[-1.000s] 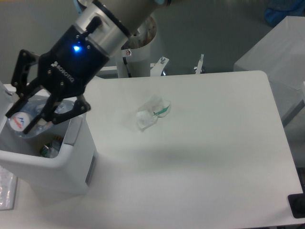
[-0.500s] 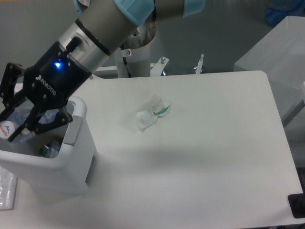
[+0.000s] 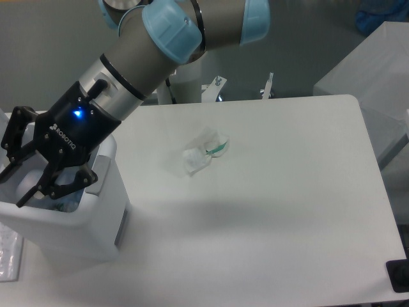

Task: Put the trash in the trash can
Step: 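Lower the bottle into the bin and open the gripper, then move the open gripper over the crumpled clear plastic wrapper, then lower the gripper and pinch the wrapper's green-trimmed edge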

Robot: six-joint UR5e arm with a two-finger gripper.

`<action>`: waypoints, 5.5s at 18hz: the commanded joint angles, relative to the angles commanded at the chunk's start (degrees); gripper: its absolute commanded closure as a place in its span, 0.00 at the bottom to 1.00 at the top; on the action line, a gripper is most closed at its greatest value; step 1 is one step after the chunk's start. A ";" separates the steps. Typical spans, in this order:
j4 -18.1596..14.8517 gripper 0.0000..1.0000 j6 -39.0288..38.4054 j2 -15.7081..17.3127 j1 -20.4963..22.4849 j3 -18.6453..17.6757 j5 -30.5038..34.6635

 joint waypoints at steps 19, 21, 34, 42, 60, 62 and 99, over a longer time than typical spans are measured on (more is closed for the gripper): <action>0.26 0.02 3.24 0.26 18.36 -6.93 -0.44; 0.18 0.02 6.05 1.05 18.98 -9.13 0.00; -0.96 0.02 28.83 8.52 23.38 -29.27 14.65; -12.20 0.02 34.26 9.93 19.43 -29.18 34.07; -20.22 0.02 38.76 9.58 16.44 -30.15 47.63; -20.21 0.02 38.67 9.49 16.18 -30.94 49.04; -20.21 1.00 38.85 5.63 11.42 -32.61 59.24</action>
